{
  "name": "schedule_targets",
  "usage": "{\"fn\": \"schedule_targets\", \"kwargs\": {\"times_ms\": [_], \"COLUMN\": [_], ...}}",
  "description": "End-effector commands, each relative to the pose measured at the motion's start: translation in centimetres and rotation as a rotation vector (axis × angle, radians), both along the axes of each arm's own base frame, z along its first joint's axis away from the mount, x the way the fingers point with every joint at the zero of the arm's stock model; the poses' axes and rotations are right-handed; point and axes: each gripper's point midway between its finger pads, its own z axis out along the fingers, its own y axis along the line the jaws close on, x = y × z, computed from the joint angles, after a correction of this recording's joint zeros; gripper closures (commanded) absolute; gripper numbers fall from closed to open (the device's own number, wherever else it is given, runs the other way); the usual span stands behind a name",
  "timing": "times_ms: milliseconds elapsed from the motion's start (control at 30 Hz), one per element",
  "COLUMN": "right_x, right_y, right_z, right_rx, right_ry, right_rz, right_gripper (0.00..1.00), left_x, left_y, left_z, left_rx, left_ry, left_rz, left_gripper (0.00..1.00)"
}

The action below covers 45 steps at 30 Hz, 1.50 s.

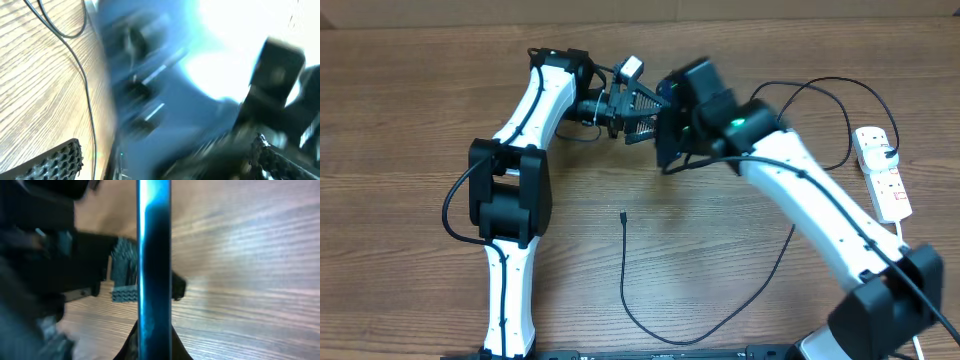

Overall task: Plug charger to phone and switch on socket
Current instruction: 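Grasp the phone's side with the right gripper from the left gripper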

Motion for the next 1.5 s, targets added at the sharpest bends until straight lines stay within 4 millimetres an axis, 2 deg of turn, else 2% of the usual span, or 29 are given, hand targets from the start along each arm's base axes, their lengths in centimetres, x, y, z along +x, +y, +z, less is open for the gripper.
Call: {"fn": "schedule_targets", "kwargs": {"times_ms": [0, 167, 233, 400, 433, 500, 633, 767, 833, 1000, 1067, 1233, 1367, 1467], "right_x": [-0.9, -0.6, -0.6, -1.5, -1.7, -2.0, -2.2, -2.1, -2.3, -3.3, -3.4, -3.7, -4.4, -4.4], "right_y": [-0.5, -2.1, -2.1, -1.8, -1.8, -1.6, -0.4, 0.1, 0.5, 0.7, 0.3, -1.1, -1.1, -1.1], "right_z": [5.4, 5.1, 5.0, 4.2, 3.7, 3.1, 3.0, 3.4, 3.7, 5.0, 5.9, 8.2, 9.4, 9.4], "right_rx": [0.163, 0.191, 0.190, 0.186, 0.185, 0.198, 0.265, 0.296, 0.321, 0.423, 0.482, 0.627, 0.698, 0.698], "right_ry": [-0.062, -0.030, -0.024, 0.016, 0.030, 0.049, 0.057, 0.047, 0.049, 0.054, 0.055, 0.032, 0.025, 0.023], "right_rz": [0.079, 0.070, 0.070, 0.081, 0.083, 0.095, 0.142, 0.165, 0.188, 0.296, 0.325, 0.407, 0.464, 0.469], "right_gripper": [0.96, 0.96, 0.96, 0.96, 0.96, 0.96, 0.96, 0.96, 0.96, 0.96, 0.96, 0.96, 0.96, 0.96], "left_x": [0.7, 0.5, 0.4, 0.0, -0.1, -0.2, -0.5, -1.1, -1.6, -3.3, -4.1, -6.3, -8.3, -8.7], "left_y": [0.4, 0.3, 0.0, -0.3, -0.3, -0.3, -0.2, -0.2, 0.2, 2.8, 4.0, 6.2, 6.3, 6.4], "left_z": [0.7, 0.8, 0.8, 0.8, 0.9, 1.2, 2.5, 5.6, 8.0, 14.5, 16.1, 18.3, 21.0, 21.5], "left_rx": [-0.029, -0.028, -0.028, -0.020, -0.019, -0.013, -0.001, -0.020, -0.033, -0.064, -0.029, 0.108, 0.082, 0.079], "left_ry": [-0.006, 0.002, 0.002, 0.040, 0.045, 0.074, 0.130, 0.041, -0.022, -0.239, -0.307, -0.422, -0.496, -0.517], "left_rz": [0.018, 0.014, 0.009, 0.000, -0.001, 0.000, 0.000, -0.001, 0.003, 0.052, 0.070, 0.103, 0.111, 0.112], "left_gripper": [0.01, 0.03, 0.04, 0.10, 0.15, 0.20, 0.23, 0.17, 0.14, 0.13, 0.14, 0.17, 0.16, 0.16]}}
